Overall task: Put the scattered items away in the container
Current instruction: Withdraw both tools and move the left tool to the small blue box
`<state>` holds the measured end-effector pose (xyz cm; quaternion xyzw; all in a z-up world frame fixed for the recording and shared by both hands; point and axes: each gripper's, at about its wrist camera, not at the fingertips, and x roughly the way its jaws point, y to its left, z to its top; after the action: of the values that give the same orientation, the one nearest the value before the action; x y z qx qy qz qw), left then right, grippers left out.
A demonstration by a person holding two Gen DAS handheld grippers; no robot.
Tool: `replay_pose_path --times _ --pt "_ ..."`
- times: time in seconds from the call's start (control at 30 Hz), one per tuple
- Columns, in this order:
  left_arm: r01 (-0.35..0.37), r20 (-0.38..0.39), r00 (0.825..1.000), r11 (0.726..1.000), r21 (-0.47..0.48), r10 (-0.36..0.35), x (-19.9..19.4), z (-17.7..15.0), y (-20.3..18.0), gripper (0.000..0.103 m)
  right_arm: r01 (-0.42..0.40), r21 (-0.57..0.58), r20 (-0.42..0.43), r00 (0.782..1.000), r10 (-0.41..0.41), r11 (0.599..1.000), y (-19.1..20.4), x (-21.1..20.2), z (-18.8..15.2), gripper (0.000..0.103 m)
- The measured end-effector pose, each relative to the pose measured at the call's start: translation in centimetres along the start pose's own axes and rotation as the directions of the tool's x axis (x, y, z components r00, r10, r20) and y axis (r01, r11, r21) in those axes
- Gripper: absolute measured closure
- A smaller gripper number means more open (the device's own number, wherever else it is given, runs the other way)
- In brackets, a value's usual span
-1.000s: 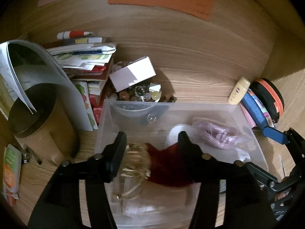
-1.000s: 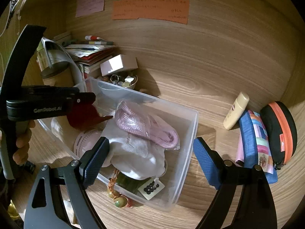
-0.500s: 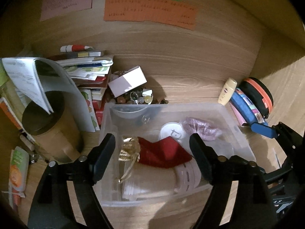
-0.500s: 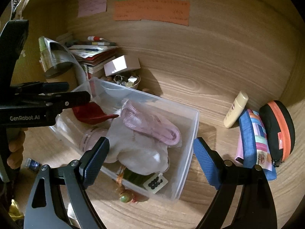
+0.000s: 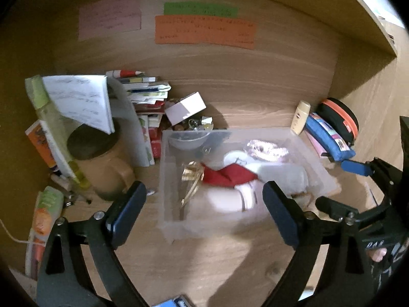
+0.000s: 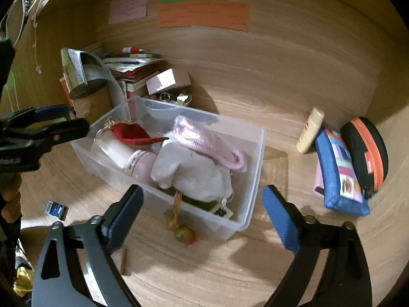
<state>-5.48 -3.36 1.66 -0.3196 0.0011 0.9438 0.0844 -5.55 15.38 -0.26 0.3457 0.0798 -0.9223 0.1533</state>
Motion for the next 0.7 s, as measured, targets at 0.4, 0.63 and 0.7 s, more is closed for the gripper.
replay_pose_path --times 0.4,0.63,0.7 --pt "-0.047 -0.068 0.997 0.999 0.010 0.048 -1.0 -4.8 1.3 0.007 0.012 0.029 -0.065 0.998 -0.010 1.000 0.5 0.4 -3.0 0.001" --pt "-0.071 -0.104 0.992 0.997 -0.010 0.070 -1.1 -7.3 2.0 0.007 0.027 0.038 -0.092 0.995 -0.023 0.999 0.9 1.1 -3.7 0.001" --pt "-0.068 -0.121 0.991 0.997 -0.022 0.065 -1.1 -8.1 2.2 0.007 0.036 0.025 -0.105 0.994 -0.033 0.999 1.3 1.6 -4.0 0.001"
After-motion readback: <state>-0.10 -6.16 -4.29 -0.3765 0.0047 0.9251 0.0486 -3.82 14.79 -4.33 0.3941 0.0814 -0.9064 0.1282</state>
